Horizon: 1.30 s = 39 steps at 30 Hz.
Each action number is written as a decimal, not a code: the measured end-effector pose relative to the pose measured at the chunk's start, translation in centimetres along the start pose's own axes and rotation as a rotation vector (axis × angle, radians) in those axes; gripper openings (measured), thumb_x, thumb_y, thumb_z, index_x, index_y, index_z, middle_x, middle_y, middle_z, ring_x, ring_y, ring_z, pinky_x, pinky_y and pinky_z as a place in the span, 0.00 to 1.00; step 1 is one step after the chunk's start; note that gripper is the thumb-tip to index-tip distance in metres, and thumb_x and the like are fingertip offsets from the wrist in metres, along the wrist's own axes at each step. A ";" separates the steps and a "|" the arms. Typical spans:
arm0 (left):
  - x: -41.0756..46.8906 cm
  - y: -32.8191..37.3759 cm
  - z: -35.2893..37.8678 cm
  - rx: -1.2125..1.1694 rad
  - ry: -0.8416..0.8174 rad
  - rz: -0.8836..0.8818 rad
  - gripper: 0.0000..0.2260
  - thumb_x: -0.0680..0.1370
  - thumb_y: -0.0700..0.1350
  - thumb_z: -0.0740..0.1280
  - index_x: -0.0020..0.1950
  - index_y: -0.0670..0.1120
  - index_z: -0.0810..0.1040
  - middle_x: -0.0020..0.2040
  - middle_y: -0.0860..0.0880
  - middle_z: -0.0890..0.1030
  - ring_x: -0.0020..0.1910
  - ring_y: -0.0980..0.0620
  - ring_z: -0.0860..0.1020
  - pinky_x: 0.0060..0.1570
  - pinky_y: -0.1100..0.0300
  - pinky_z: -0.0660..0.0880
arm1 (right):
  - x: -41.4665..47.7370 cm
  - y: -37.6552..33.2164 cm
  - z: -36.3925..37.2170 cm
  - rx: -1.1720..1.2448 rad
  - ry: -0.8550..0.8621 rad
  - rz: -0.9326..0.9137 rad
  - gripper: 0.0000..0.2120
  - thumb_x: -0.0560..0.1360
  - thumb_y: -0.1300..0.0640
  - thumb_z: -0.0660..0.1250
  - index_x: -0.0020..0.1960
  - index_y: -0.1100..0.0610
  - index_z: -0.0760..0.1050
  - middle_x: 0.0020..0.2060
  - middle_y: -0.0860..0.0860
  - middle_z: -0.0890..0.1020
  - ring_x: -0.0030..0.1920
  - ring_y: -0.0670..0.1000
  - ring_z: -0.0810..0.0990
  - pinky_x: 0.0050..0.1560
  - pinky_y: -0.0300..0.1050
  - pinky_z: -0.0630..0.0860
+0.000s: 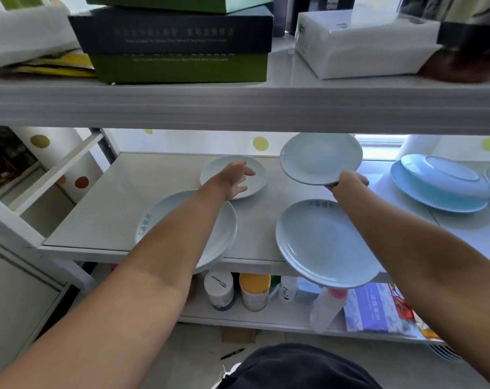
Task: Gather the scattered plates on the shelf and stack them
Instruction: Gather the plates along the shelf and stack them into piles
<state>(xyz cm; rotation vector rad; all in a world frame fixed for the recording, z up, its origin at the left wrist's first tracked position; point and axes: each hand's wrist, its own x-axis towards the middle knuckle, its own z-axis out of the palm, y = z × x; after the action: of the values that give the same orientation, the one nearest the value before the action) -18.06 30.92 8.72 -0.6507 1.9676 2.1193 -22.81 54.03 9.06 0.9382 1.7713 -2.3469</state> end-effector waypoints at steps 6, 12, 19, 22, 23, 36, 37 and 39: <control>-0.1 0.3 2.8 0.037 -0.068 -0.006 0.26 0.81 0.46 0.62 0.77 0.42 0.58 0.77 0.42 0.60 0.75 0.43 0.61 0.70 0.49 0.64 | -0.1 -1.8 -1.5 0.195 0.061 0.060 0.17 0.78 0.69 0.56 0.66 0.64 0.69 0.59 0.64 0.76 0.57 0.65 0.78 0.41 0.65 0.78; -0.3 0.6 7.7 -0.010 -0.199 0.023 0.21 0.83 0.49 0.58 0.73 0.40 0.63 0.61 0.42 0.71 0.56 0.44 0.74 0.56 0.51 0.76 | 0.1 -2.9 -5.8 0.034 0.053 -0.004 0.18 0.78 0.66 0.60 0.68 0.62 0.68 0.61 0.60 0.76 0.58 0.61 0.79 0.47 0.56 0.79; -1.2 0.1 14.9 0.079 -0.394 -0.013 0.13 0.82 0.47 0.60 0.62 0.41 0.72 0.46 0.43 0.77 0.43 0.47 0.79 0.46 0.55 0.80 | 0.6 -3.9 -13.9 0.015 0.117 -0.039 0.21 0.80 0.62 0.61 0.72 0.58 0.64 0.61 0.55 0.77 0.44 0.55 0.80 0.39 0.49 0.80; -1.8 -0.5 18.1 0.139 -0.448 -0.040 0.11 0.81 0.43 0.61 0.61 0.40 0.70 0.47 0.41 0.77 0.42 0.46 0.79 0.49 0.52 0.80 | 0.8 -3.8 -17.5 0.033 0.165 -0.028 0.21 0.81 0.63 0.58 0.73 0.59 0.63 0.66 0.57 0.74 0.61 0.58 0.78 0.52 0.53 0.74; -2.1 -0.7 19.2 0.165 -0.466 -0.057 0.11 0.81 0.43 0.61 0.62 0.39 0.70 0.48 0.40 0.77 0.42 0.46 0.79 0.51 0.51 0.79 | 1.0 -3.9 -18.8 0.045 0.185 -0.008 0.21 0.81 0.63 0.57 0.73 0.60 0.62 0.67 0.58 0.73 0.64 0.58 0.75 0.55 0.55 0.73; -5.9 -4.7 29.4 0.323 -0.398 -0.333 0.23 0.82 0.41 0.58 0.74 0.34 0.58 0.50 0.37 0.76 0.50 0.41 0.79 0.63 0.49 0.71 | 4.5 -3.9 -28.9 -0.200 0.234 0.100 0.20 0.80 0.64 0.58 0.71 0.64 0.63 0.67 0.60 0.72 0.64 0.60 0.75 0.58 0.52 0.73; -6.1 -4.9 29.8 0.317 -0.378 -0.343 0.24 0.82 0.41 0.58 0.75 0.34 0.56 0.56 0.36 0.76 0.59 0.40 0.77 0.64 0.49 0.70 | 5.0 -3.8 -29.1 -0.237 0.227 0.098 0.20 0.79 0.65 0.59 0.71 0.64 0.63 0.67 0.61 0.72 0.63 0.60 0.75 0.55 0.52 0.74; -6.3 -5.2 30.3 0.294 -0.338 -0.365 0.24 0.82 0.41 0.57 0.76 0.36 0.55 0.64 0.36 0.74 0.67 0.40 0.73 0.66 0.50 0.69 | 5.8 -3.7 -29.6 -0.322 0.215 0.086 0.20 0.80 0.65 0.59 0.71 0.66 0.64 0.67 0.61 0.72 0.61 0.58 0.76 0.49 0.50 0.76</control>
<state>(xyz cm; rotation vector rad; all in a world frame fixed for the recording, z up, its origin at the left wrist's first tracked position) -16.17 62.28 7.62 -0.5093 1.7643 1.5696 -16.29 83.36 4.69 1.2182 2.0561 -1.8908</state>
